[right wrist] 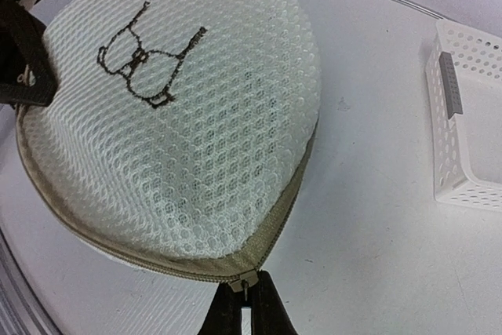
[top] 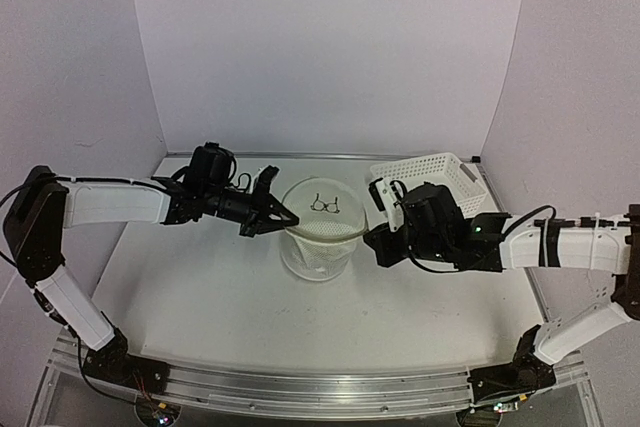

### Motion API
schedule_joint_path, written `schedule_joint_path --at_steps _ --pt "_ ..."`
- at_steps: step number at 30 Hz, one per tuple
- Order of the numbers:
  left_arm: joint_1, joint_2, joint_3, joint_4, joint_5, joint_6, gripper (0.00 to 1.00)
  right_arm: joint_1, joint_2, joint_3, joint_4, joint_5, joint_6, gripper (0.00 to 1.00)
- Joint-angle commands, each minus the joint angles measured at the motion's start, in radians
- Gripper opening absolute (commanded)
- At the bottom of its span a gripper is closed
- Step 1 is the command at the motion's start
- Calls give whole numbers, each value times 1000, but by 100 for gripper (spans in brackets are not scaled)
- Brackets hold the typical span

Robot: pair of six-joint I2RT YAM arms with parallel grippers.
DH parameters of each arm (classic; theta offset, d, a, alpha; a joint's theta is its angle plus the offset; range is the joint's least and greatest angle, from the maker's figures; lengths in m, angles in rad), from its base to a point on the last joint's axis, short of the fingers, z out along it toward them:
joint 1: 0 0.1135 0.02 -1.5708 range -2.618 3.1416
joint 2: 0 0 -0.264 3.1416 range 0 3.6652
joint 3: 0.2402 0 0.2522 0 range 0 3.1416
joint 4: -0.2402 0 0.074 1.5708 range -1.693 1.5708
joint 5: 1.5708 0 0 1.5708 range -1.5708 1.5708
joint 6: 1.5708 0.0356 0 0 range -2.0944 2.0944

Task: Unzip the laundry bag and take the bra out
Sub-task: Unzip the zipper of the laundry bag, then adjust the laundry bag at the center of the board.

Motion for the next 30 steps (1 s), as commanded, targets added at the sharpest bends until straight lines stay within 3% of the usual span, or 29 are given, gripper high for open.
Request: schedule_joint_path --at_steps 1,7,12,26,30 --pt "58 15 101 -182 -22 148 0 -5 -78 -45 23 -42 20 0" --pt "107 78 208 -264 -10 230 0 91 -71 -47 58 -17 82 0" --pt "143 125 282 -327 -24 277 6 147 3 -1 101 -5 149 0" --pt "204 249 466 -490 -62 388 18 188 281 211 108 11 347 0" --pt "209 252 488 -526 -148 400 27 187 330 265 104 48 378 0"
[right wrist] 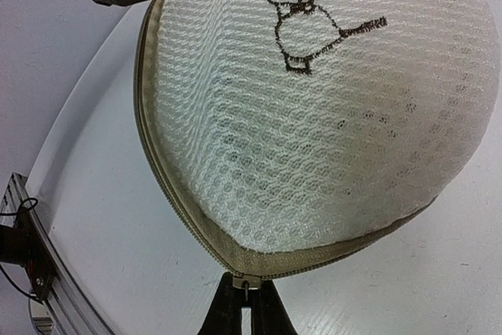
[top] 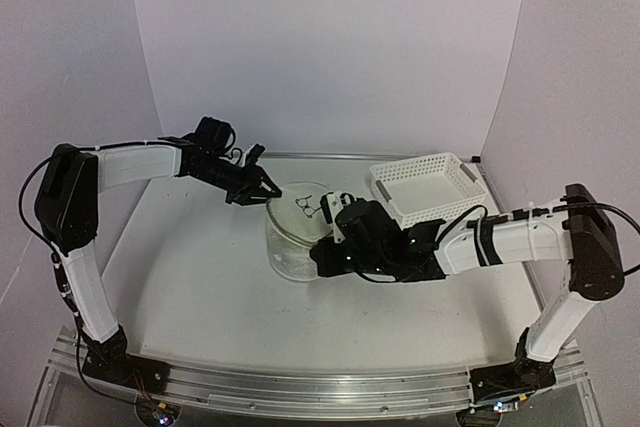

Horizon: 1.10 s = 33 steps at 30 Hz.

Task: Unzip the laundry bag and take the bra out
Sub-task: Adjust the laundry bag at the center of the board, then hold the laundry bag at the center of the board.

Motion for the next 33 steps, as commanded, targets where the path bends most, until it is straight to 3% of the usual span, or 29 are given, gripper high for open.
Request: schedule_joint_path --at_steps 1,6,9,17,23,33 --pt "21 -7 70 -47 -133 39 30 11 37 86 -3 54 71 0" --pt "27 -81 46 -72 -280 18 50 12 75 129 -5 78 118 0" --pt "29 -140 19 -82 -336 1 55 13 87 142 -5 79 128 0" --pt "28 -314 -102 -77 -300 -86 76 12 120 166 -5 80 125 0" --pt "26 -435 -278 59 -183 -223 78 13 130 181 0 88 117 0" --pt "-63 -527 -604 482 -139 -575 78 12 133 187 23 80 101 0"
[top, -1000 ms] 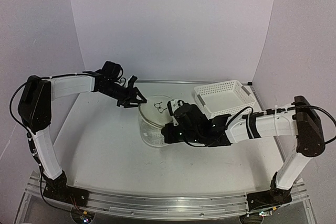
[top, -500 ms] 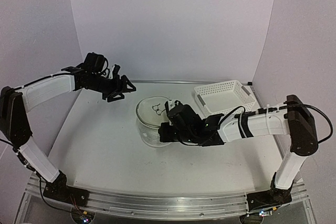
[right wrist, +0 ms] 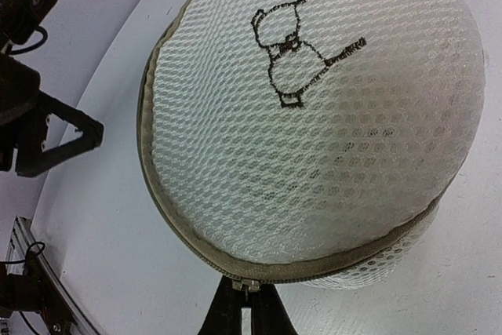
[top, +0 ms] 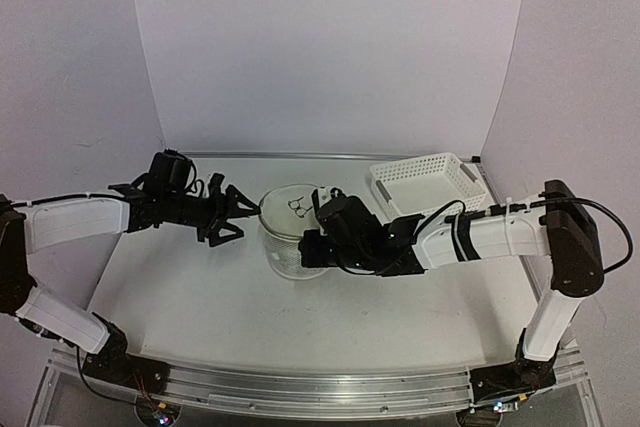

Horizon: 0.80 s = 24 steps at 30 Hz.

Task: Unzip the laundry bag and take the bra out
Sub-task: Hold the laundry bag at the center of the board.

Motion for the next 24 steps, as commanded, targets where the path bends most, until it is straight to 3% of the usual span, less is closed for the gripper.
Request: schedule_joint_path --at_steps 1,6,16,24 --pt "-48 -30 -78 281 26 -194 78 6 4 42 42 17 -10 0" --pt "-121 46 -69 342 7 -236 78 7 -1 31 50 15 -12 0" --pt "-164 167 -36 440 -3 -309 74 7 -31 -9 71 21 -14 0" --pt "-167 235 -37 537 -5 -366 61 6 -51 -43 90 20 -15 0"
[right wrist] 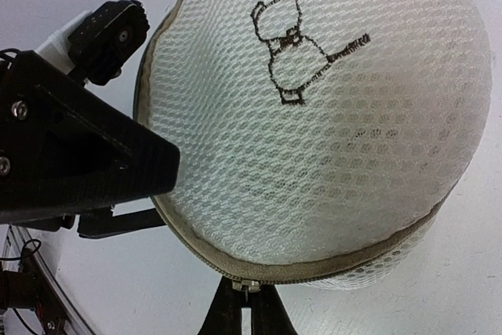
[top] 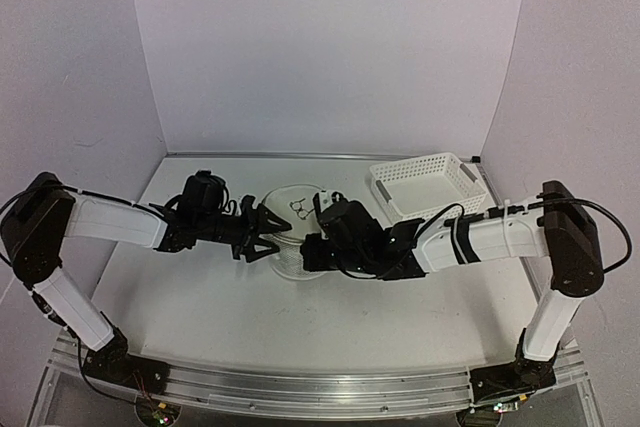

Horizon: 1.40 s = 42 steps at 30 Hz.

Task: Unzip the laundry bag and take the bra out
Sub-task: Hold the laundry bag at the center of the board, then unzip the zipper of the laundry bag.

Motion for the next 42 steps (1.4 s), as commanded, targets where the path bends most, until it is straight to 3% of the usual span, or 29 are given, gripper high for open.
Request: schedule_joint_path --at_steps 1,13,18,33,42 --pt "-5 29 48 120 -1 -50 59 7 -53 -14 59 19 -6 0" --pt "-7 53 75 150 5 -69 22 6 -94 -47 81 17 -21 0" --pt "-8 52 70 153 8 -70 0 7 -107 -51 83 15 -27 0" --pt "-8 21 85 155 81 3 0 1 -200 -170 71 111 -182 0" --pt "-7 13 121 154 166 75 0 -54 -279 -261 63 67 -257 0"
